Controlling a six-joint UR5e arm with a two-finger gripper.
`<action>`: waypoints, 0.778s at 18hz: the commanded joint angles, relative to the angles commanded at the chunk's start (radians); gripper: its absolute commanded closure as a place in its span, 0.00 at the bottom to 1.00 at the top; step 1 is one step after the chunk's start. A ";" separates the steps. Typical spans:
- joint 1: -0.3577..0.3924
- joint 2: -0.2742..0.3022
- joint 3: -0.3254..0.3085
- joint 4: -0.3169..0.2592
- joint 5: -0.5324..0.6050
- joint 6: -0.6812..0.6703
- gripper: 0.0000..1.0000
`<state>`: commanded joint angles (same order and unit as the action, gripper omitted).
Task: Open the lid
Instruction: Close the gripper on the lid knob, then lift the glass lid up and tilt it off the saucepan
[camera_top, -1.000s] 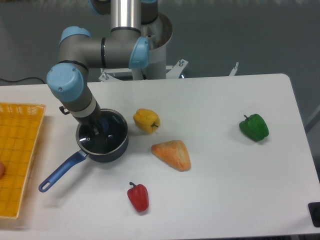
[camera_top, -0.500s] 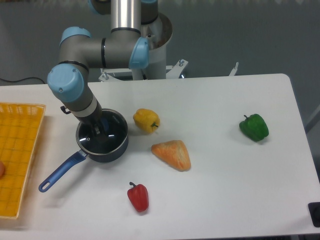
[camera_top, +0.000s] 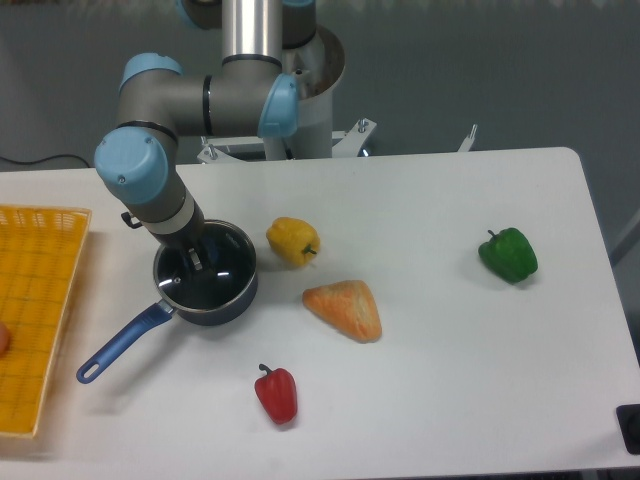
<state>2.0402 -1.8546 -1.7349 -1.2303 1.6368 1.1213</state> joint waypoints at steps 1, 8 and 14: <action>0.002 -0.002 0.000 -0.002 0.000 0.000 0.40; 0.011 0.026 0.009 -0.023 -0.002 0.003 0.41; 0.037 0.029 0.041 -0.037 -0.002 0.005 0.42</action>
<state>2.0769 -1.8254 -1.6936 -1.2671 1.6352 1.1259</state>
